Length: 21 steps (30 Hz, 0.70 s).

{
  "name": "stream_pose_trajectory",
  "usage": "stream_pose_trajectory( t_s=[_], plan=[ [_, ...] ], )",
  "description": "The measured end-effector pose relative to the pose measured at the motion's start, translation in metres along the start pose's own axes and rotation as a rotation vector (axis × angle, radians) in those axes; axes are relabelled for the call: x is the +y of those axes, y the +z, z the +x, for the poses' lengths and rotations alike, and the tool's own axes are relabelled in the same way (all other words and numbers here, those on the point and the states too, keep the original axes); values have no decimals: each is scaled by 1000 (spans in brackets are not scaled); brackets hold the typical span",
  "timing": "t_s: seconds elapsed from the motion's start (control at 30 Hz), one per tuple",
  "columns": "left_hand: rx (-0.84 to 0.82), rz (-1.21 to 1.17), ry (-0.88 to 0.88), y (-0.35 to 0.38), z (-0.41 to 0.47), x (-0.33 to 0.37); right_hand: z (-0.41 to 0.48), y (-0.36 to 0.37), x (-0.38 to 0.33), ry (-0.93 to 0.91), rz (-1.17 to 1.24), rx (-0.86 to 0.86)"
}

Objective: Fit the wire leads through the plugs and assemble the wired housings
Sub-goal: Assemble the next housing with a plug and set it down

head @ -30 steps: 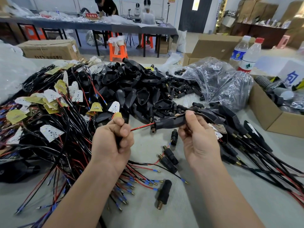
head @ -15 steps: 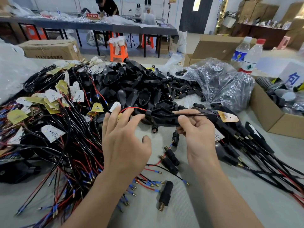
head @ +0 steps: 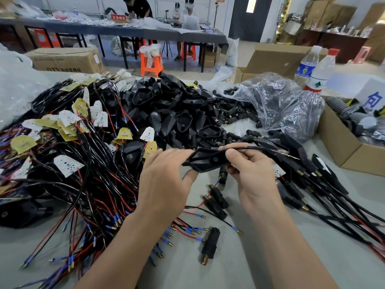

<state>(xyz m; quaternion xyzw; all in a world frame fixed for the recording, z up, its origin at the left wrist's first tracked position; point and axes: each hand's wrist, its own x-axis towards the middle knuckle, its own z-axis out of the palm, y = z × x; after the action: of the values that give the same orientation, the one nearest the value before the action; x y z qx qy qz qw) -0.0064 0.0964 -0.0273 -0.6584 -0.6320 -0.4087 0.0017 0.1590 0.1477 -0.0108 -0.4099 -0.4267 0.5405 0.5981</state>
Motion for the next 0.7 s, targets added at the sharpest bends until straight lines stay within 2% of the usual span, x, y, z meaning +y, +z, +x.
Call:
stream_pose_trajectory(
  t_s=[0.07, 0.17, 0.23, 0.3, 0.37, 0.43, 0.57, 0.7],
  plan=[
    [51, 26, 3, 0, -2, 2, 0, -1, 0, -56, -40, -58],
    [36, 12, -26, 4, -5, 2, 0, -3, 3, -117, -179, -151],
    [5, -26, 15, 6, -6, 2, -3, -2, 5, -102, -376, -219],
    [0, -74, 59, 5, -6, 3, -4, -1, 8, -62, -472, -238],
    [-40, -145, 2, 3, -4, 2, -4, 0, 8, -51, -404, -234],
    [-76, -191, -81, 4, -2, 1, -5, -2, 5, -72, -213, -266],
    [-50, -273, -124, 7, -2, 0, -5, -6, -1, -15, 92, -293],
    [-9, -217, -117, 4, 0, -1, -1, -5, -7, 97, 95, -108]
  ],
)
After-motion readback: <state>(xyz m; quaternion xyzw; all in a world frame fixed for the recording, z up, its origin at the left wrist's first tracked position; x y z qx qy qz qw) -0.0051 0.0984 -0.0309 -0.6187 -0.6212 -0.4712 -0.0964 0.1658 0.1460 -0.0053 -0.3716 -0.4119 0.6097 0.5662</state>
